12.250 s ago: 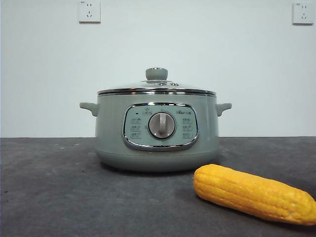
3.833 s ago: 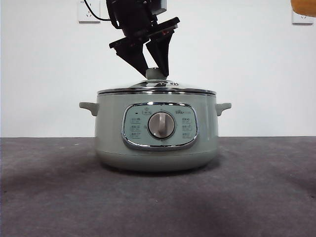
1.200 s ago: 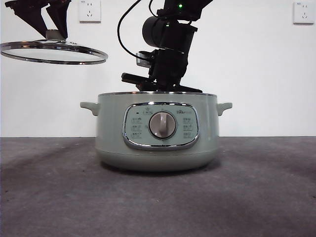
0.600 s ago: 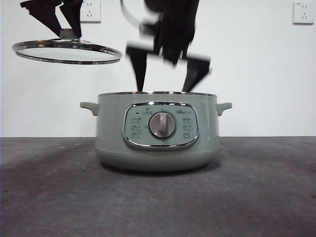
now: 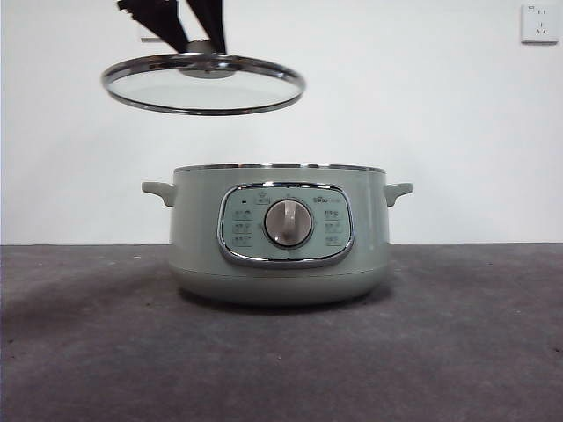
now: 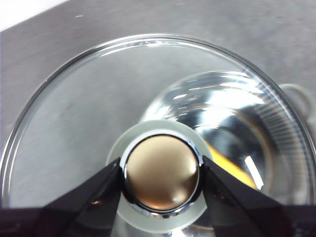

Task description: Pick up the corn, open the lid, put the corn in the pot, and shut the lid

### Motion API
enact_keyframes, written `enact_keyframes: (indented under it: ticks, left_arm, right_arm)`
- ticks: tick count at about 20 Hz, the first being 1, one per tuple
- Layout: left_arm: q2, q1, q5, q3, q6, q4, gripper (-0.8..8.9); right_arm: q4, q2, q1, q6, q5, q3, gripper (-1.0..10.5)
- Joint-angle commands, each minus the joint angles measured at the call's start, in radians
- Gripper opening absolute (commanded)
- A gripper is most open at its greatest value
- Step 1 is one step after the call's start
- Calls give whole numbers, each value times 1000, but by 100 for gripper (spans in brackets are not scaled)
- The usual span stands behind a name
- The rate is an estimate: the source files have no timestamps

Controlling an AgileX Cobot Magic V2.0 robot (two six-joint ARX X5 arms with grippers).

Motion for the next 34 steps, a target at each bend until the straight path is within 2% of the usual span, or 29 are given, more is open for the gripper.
enact_keyframes:
  ticks: [1, 3, 7, 9, 13, 21, 27, 34]
  left_arm:
    - [-18, -41, -1, 14, -31, 15, -9]
    - [-16, -74, 0, 14, -42, 14, -8]
    - [-16, -134, -14, 13, -49, 14, -8]
    - [-14, -157, -74, 12, -50, 14, -9]
    - [4, -163, -86, 12, -71, 14, -9]
    - [82, -190, -78, 12, -72, 14, -9]
    - [125, -201, -84, 12, -94, 14, -9]
    - [135, -204, -90, 12, -119, 14, -9]
  right_arm:
    - [-21, -68, 35, -5, 16, -100, -16]
    - [7, -154, 55, -2, 61, -230, -16]
    - [194, -363, 60, -4, -21, -553, -16]
    - [254, -467, 60, 0, -28, -699, -16]
    - [280, -637, 60, 52, -27, -885, -16]
    - [243, -884, 60, 160, -22, -1015, -16]
    - [143, -977, 60, 185, 12, -1045, -16]
    - [121, -1000, 60, 191, 11, -1045, -16]
